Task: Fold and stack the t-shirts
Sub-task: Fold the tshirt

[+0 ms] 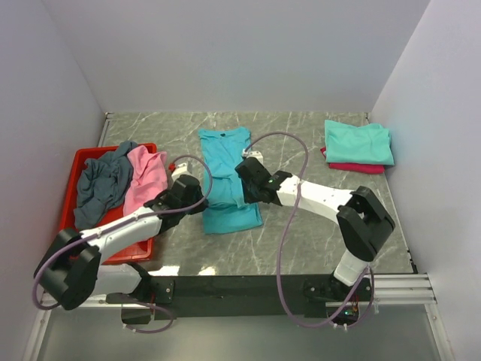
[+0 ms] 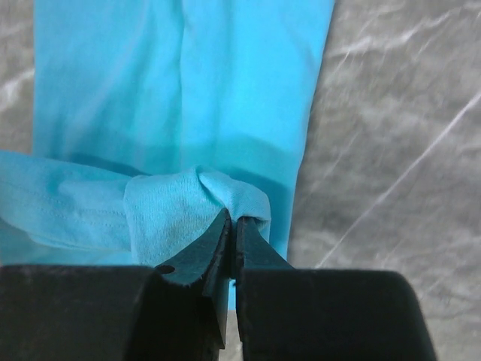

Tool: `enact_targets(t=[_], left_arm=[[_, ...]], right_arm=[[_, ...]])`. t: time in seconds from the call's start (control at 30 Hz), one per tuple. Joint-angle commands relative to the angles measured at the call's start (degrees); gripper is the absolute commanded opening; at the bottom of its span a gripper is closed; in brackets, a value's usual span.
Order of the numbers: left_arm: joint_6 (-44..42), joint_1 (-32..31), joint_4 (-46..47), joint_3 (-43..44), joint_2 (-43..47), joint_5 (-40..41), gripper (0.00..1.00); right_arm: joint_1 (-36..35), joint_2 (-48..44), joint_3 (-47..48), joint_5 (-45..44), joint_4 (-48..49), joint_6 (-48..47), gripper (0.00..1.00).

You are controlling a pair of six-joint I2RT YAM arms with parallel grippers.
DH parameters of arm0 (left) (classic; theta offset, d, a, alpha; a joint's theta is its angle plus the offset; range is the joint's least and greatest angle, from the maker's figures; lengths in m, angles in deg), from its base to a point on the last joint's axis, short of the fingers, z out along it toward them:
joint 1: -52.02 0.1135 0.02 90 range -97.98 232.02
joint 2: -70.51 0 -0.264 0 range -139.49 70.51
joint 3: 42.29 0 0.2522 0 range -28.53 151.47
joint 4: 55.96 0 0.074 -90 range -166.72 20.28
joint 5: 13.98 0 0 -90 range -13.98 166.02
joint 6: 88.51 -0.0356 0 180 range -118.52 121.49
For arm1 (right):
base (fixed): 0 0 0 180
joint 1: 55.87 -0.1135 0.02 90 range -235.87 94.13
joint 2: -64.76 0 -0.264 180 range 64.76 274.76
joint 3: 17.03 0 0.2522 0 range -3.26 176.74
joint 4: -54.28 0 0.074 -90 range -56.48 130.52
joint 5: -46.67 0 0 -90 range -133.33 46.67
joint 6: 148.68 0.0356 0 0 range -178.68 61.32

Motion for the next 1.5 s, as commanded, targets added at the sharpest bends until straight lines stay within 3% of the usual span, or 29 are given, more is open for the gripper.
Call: enact_targets(t=[0.0, 0.53, 1.0, 1.03, 1.07, 1.1, 1.17, 1.2, 1.23, 1.27, 1.33, 1.47], left_arm=[[-6.1, 2.6, 5.5, 4.1, -2.7, -4.2, 0.01], [-12.8, 9.0, 8.3, 12.5, -17.4, -10.3, 0.01], [-13.9, 11.3, 9.2, 16.9, -22.7, -10.3, 0.01], [-13.9, 11.5, 9.0, 17.3, -23.4, -10.3, 0.02], [-14.0, 11.6, 8.6, 17.7, -23.8, -10.3, 0.06], [-14.0, 11.7, 7.8, 18.5, -24.0, -10.0, 0.20], [-13.9, 11.8, 7.2, 19.1, -23.8, -9.1, 0.42], [-13.9, 11.7, 6.8, 19.5, -23.2, -7.7, 0.54], [-13.8, 11.7, 6.3, 19.6, -22.0, -7.0, 0.78], [-13.8, 11.7, 6.2, 19.8, -21.2, -6.1, 0.87], [-13.5, 11.5, 4.7, 19.7, -18.3, -4.6, 0.99], [-12.1, 7.8, 7.6, 16.1, -13.6, -3.0, 0.99]], right_arm=[[1.8, 1.9, 4.6, 1.0, 0.9, -3.4, 0.00], [7.4, 11.1, 12.7, 3.3, -0.6, -6.5, 0.00], [10.2, 16.4, 18.2, 5.4, -0.5, -7.2, 0.00], [10.5, 16.7, 18.7, 5.6, -0.6, -7.3, 0.05], [10.5, 16.9, 19.4, 5.7, -0.7, -7.3, 0.12], [10.7, 17.1, 19.8, 5.8, -1.0, -7.4, 0.28], [11.1, 16.8, 20.6, 5.4, -1.2, -7.6, 0.43], [11.2, 15.9, 20.7, 5.1, -1.6, -7.7, 0.49], [11.2, 15.2, 20.8, 4.6, -1.8, -8.0, 0.57], [11.2, 14.4, 20.9, 3.3, -2.3, -8.1, 0.60], [11.1, 11.4, 20.2, 2.2, -3.1, -8.4, 0.65], [10.6, 5.8, 14.4, 2.9, -1.9, -7.9, 0.65]])
